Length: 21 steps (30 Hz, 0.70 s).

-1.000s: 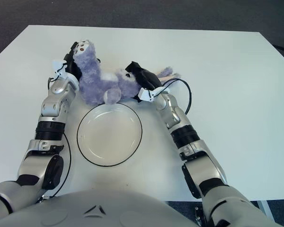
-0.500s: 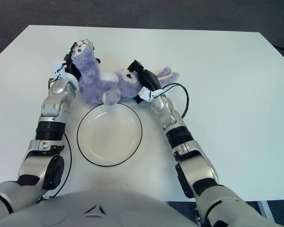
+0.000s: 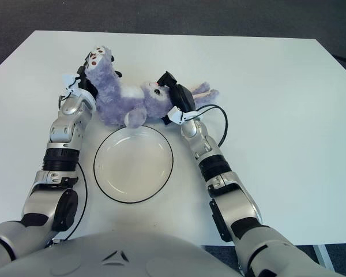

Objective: Put the doll into the plate.

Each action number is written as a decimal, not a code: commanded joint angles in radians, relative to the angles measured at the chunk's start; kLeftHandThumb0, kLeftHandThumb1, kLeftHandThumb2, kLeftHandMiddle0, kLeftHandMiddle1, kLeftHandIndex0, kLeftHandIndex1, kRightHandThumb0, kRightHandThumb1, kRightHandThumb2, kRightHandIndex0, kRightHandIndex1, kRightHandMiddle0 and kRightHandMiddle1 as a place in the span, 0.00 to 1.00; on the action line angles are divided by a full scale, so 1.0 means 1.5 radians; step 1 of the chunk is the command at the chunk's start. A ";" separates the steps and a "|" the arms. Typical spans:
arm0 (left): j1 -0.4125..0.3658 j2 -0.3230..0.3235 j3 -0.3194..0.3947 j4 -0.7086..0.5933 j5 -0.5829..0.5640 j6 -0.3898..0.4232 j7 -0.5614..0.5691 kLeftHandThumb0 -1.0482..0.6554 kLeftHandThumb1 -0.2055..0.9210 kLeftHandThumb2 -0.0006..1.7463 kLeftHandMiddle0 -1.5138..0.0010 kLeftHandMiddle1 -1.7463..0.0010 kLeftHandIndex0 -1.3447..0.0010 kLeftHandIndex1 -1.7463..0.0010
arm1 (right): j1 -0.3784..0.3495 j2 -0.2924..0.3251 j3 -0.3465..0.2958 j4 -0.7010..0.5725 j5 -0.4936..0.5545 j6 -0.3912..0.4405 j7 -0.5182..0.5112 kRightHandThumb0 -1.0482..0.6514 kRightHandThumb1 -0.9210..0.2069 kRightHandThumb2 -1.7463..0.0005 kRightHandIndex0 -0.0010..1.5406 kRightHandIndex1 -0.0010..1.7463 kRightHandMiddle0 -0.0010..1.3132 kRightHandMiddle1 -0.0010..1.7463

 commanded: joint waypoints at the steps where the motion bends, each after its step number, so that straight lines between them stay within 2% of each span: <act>1: 0.011 0.000 -0.002 0.008 -0.006 -0.008 -0.013 0.41 1.00 0.30 0.77 0.10 0.86 0.00 | 0.001 0.011 -0.008 0.013 0.014 -0.008 -0.010 0.62 0.75 0.10 0.53 0.96 0.43 1.00; 7: 0.019 0.003 0.003 0.002 -0.014 -0.027 -0.027 0.41 1.00 0.30 0.74 0.10 0.86 0.00 | -0.002 0.005 -0.010 0.002 -0.009 -0.017 -0.041 0.62 0.71 0.11 0.49 0.99 0.41 1.00; 14: 0.036 0.012 0.008 -0.035 -0.022 -0.029 -0.034 0.41 1.00 0.30 0.72 0.11 0.86 0.00 | -0.005 0.000 -0.010 -0.023 -0.025 -0.011 -0.057 0.62 0.79 0.05 0.53 1.00 0.47 1.00; 21: 0.072 0.028 0.021 -0.148 -0.039 0.003 -0.028 0.41 1.00 0.30 0.74 0.13 0.86 0.00 | -0.004 -0.006 -0.017 -0.072 -0.013 0.018 -0.024 0.62 0.82 0.04 0.54 1.00 0.48 1.00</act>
